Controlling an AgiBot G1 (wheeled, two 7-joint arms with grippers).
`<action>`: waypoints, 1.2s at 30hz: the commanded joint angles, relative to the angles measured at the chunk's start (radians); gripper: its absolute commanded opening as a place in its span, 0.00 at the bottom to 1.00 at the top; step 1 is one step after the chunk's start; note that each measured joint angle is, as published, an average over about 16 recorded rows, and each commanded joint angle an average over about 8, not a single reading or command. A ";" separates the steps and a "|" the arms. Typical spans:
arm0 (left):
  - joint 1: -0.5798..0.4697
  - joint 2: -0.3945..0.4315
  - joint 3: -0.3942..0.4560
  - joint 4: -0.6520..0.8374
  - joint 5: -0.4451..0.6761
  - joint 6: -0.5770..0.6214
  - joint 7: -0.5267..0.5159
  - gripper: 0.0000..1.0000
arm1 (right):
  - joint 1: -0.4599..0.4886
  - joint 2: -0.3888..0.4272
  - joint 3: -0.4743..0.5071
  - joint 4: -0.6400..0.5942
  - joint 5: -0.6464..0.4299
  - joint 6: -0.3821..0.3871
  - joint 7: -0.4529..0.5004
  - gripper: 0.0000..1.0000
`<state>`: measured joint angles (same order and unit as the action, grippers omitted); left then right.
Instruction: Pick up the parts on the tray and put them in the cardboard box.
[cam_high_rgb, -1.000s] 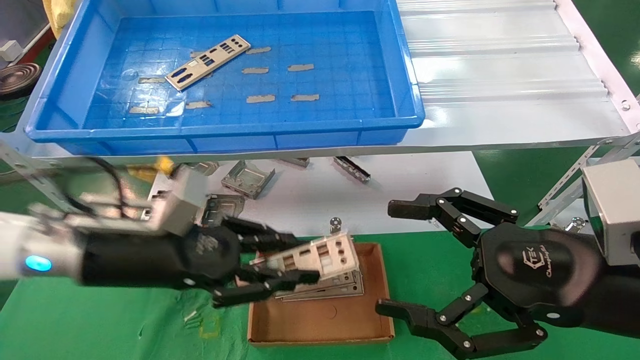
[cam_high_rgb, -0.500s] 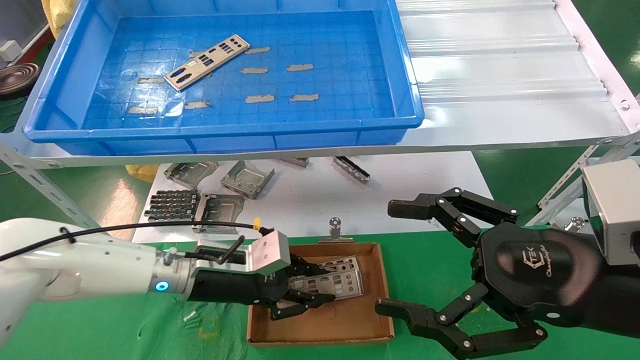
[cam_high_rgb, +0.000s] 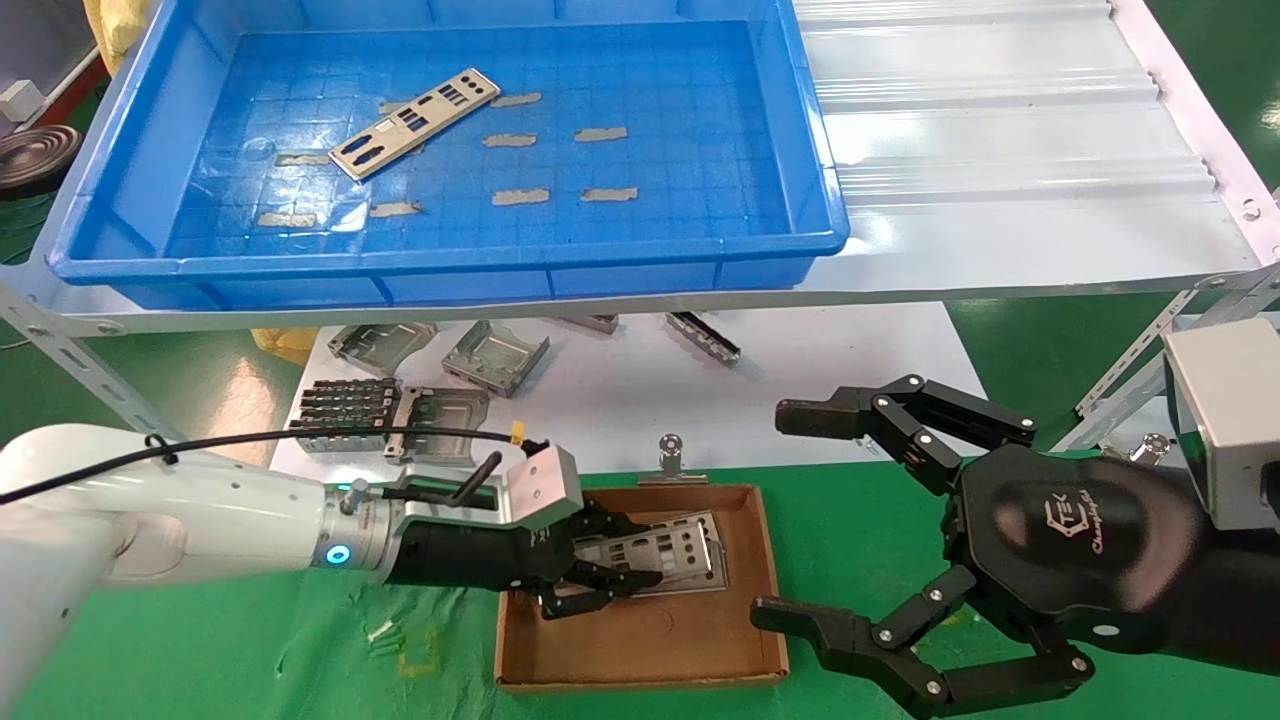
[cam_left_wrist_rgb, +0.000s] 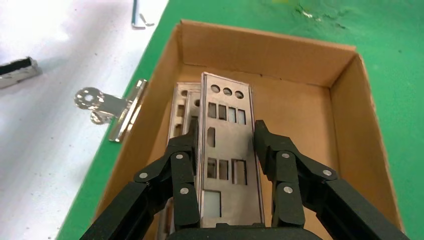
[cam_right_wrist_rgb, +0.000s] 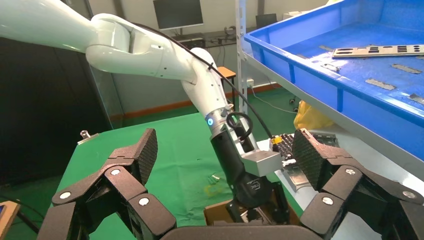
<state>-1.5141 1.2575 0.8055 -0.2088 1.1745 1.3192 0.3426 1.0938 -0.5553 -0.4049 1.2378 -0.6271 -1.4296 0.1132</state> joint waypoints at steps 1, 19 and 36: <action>-0.007 0.009 -0.001 0.027 -0.002 0.002 0.005 1.00 | 0.000 0.000 0.000 0.000 0.000 0.000 0.000 1.00; -0.038 -0.029 -0.065 0.140 -0.100 0.164 0.012 1.00 | 0.000 0.000 0.000 0.000 0.000 0.000 0.000 1.00; -0.015 -0.077 -0.124 0.200 -0.190 0.273 -0.077 1.00 | 0.000 0.000 0.000 0.000 0.000 0.000 0.000 1.00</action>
<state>-1.5257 1.1763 0.6784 -0.0165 0.9819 1.5926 0.2614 1.0936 -0.5553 -0.4049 1.2375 -0.6270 -1.4293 0.1132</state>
